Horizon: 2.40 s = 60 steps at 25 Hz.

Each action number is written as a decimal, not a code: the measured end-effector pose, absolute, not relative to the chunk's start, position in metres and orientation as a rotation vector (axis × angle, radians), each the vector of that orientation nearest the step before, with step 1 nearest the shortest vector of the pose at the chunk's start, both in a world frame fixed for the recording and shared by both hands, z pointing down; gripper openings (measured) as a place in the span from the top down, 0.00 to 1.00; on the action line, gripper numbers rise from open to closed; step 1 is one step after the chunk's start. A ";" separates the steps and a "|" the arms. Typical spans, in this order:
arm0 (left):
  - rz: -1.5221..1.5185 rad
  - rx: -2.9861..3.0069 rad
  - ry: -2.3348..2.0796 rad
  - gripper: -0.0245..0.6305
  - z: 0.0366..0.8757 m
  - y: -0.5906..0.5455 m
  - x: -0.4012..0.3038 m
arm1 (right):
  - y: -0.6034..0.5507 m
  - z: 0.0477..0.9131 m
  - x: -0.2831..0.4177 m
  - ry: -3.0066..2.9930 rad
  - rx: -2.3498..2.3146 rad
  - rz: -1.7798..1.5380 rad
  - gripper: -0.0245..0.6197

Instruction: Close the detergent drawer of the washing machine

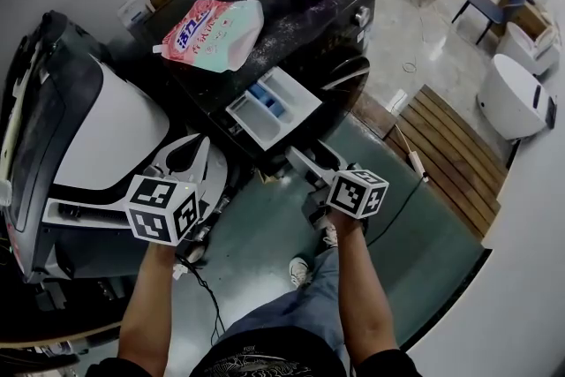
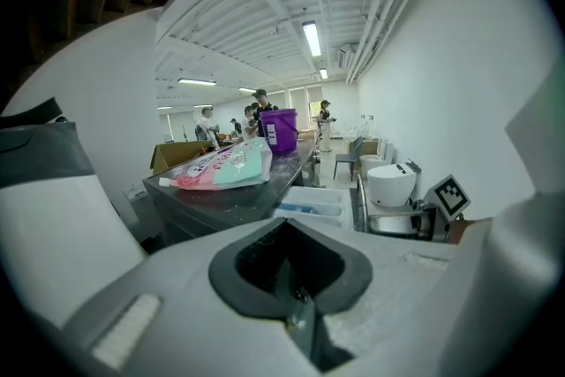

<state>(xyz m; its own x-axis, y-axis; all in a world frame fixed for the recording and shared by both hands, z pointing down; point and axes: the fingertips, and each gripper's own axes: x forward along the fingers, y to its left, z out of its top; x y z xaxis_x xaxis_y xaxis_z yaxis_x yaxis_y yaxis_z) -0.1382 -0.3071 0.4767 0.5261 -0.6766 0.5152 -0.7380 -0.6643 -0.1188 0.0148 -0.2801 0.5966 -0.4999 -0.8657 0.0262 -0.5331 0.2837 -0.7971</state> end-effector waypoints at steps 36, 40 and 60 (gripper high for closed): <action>0.783 2.533 -1.372 0.96 0.473 -0.330 -0.160 | -0.328 0.596 -0.003 2.147 -1.190 -1.215 0.44; 0.779 2.509 -1.399 0.96 0.473 -0.335 -0.167 | -0.338 0.598 -0.009 2.152 -1.170 -1.238 0.44; 0.715 2.387 -1.535 0.96 0.466 -0.354 -0.188 | -0.378 0.598 -0.028 2.215 -1.095 -1.316 0.44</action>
<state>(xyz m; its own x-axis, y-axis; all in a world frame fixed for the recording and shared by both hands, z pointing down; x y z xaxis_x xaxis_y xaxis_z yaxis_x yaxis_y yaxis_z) -0.1882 -0.3542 0.4660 0.3384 -0.7936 0.5057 -0.8977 -0.4333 -0.0793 -0.0284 -0.3779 0.5983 -0.6446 -0.7590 0.0916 -0.4435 0.2737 -0.8534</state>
